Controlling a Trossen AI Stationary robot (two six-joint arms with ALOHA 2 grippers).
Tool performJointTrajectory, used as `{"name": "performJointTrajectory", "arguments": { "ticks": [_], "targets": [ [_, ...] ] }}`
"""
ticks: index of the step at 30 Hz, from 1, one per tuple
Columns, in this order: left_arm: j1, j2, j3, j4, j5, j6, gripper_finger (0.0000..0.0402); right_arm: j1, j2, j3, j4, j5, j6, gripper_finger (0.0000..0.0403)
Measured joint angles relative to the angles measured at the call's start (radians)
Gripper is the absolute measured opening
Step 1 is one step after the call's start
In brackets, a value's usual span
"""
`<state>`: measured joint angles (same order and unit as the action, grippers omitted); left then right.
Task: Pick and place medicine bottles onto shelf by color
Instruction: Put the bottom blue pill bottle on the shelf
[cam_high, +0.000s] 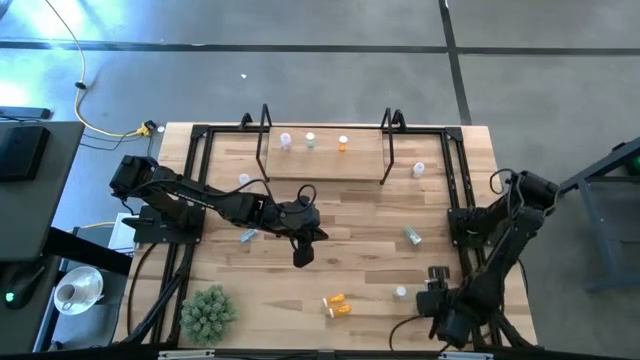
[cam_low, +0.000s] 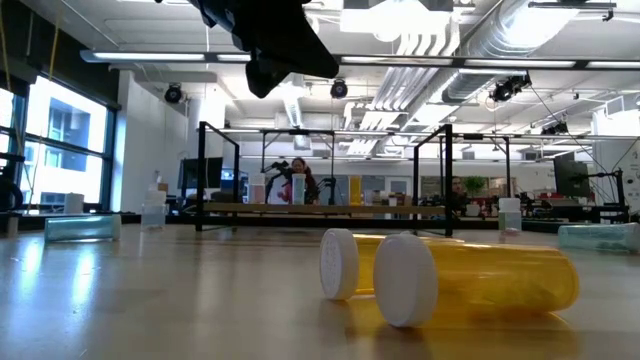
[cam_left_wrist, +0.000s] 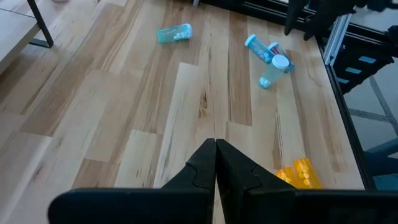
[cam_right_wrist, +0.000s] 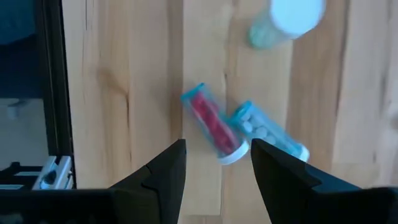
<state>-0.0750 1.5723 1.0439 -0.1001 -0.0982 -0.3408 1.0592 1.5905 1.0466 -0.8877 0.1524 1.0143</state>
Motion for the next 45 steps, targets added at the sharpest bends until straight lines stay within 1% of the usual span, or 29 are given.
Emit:
{"name": "performJointTrajectory", "arguments": {
  "ticks": [7,11,13,23,31,36,39,45],
  "targets": [
    [0.0,0.0,0.0,0.0,-0.003,-0.023,0.0,0.018,0.07,0.0,0.041,0.0,0.028,0.0172],
    [0.0,0.0,0.0,0.0,-0.003,-0.025,0.0001,0.018,0.101,0.0,0.088,0.014,-0.014,0.0172],
    [0.0,0.0,0.0,0.0,-0.003,-0.025,0.0001,0.018,0.111,0.0,0.09,0.031,-0.026,0.0172],
    [0.002,0.0,0.0,0.0,-0.003,-0.024,0.0001,0.018,0.146,0.0,0.092,0.049,-0.028,0.0172],
    [0.002,0.0,0.0,0.0,-0.002,-0.024,0.0001,0.018,0.211,0.0,0.093,0.032,-0.028,0.0172],
    [0.002,0.0,0.0,0.0,-0.002,-0.023,0.0001,0.018,0.215,0.001,0.095,0.022,-0.028,0.0171],
    [0.002,0.0,0.0,0.0,-0.002,-0.023,0.0001,0.018,0.215,0.001,0.099,0.017,-0.028,0.0159],
    [0.002,0.0,0.0,0.0,-0.002,-0.034,0.0001,0.018,0.216,0.001,0.107,0.005,-0.028,0.0103]
  ]
}}
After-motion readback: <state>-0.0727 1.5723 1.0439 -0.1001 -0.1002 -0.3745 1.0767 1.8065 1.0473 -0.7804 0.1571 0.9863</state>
